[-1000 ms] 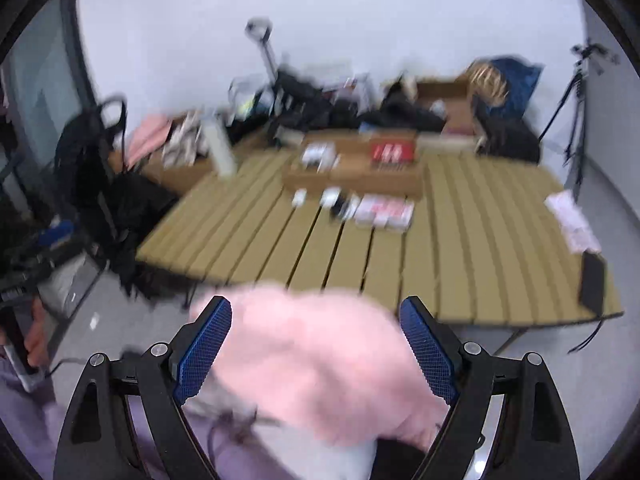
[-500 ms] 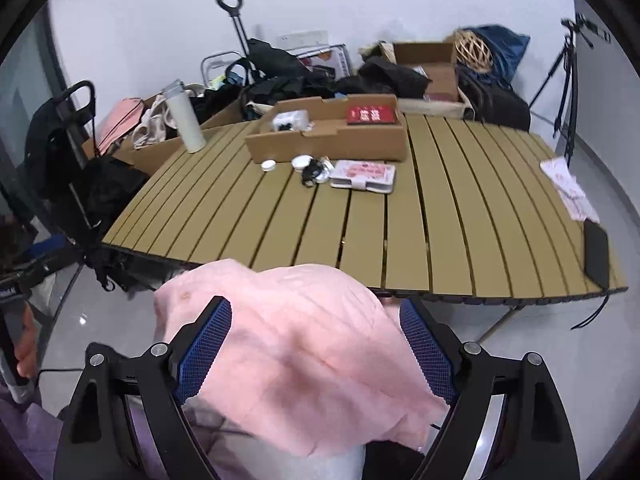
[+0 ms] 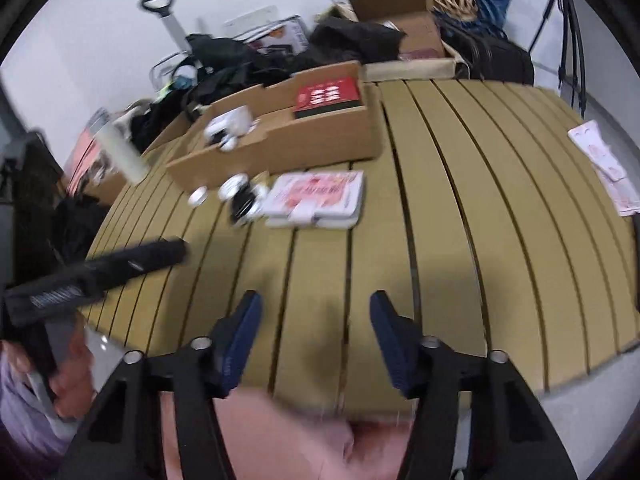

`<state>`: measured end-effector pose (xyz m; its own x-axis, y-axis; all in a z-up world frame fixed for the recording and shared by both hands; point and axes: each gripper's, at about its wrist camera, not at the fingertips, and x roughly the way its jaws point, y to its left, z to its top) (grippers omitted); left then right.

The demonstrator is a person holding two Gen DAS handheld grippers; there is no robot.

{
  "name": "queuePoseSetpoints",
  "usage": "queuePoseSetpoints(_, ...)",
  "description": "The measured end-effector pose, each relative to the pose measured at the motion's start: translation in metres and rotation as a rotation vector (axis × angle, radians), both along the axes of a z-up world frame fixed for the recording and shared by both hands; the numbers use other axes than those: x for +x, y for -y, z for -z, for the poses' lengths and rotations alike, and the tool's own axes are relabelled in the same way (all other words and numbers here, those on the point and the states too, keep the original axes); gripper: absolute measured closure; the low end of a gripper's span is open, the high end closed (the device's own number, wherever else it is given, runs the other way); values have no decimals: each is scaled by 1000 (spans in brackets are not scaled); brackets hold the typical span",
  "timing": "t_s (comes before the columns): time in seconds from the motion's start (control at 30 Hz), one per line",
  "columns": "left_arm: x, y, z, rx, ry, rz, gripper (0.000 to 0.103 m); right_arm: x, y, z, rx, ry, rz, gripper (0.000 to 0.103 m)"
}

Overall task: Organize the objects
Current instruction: 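Grasp the pink card with the right tool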

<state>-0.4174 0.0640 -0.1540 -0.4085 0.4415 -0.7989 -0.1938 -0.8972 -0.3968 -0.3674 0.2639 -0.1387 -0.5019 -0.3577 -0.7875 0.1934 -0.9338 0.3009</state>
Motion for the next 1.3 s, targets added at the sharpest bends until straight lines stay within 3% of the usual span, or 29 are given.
queuePoseSetpoints(0.13,-32,-12,24,11,37,-37,59,-60,-2,27,-46,33,56,63)
queuePoseSetpoints(0.27,-40,-12,26,70,20,-55,60,-88,-2,39,-88,41,66,64)
queuePoseSetpoints(0.4,-43,-15,29,60,16,-69,88,-105,-2,58,-101,86,76,68)
queuePoseSetpoints(0.43,-43,-16,31,63,23,-68,90,-104,-3,61,-102,85,79,70)
queuePoseSetpoints(0.5,-40,-18,34,46,35,-79,91,-96,-5,60,-102,77,76,72)
queuePoseSetpoints(0.63,-4,-26,29,1,48,-41,91,-69,-11,53,-57,81,76,89)
queuePoseSetpoints(0.77,61,-29,27,-3,65,16,91,-4,-21,55,-47,105,52,90)
queuePoseSetpoints(0.9,112,-14,32,55,112,14,91,55,-26,56,-73,97,37,90)
queuePoseSetpoints(1.0,116,-6,27,38,86,-31,88,70,-24,52,-39,53,38,89)
queuePoseSetpoints(1.03,115,-6,25,34,74,-36,82,70,-23,52,-20,51,38,86)
queuePoseSetpoints(1.07,112,-6,21,37,41,-29,76,67,-22,52,-21,53,27,84)
queuePoseSetpoints(1.1,109,-8,19,30,27,-25,59,65,-21,52,-29,55,16,83)
queuePoseSetpoints(1.13,106,-10,19,15,20,-30,50,62,-19,54,-35,66,6,81)
queuePoseSetpoints(1.3,94,-18,33,14,66,-10,50,59,-18,60,-41,74,11,58)
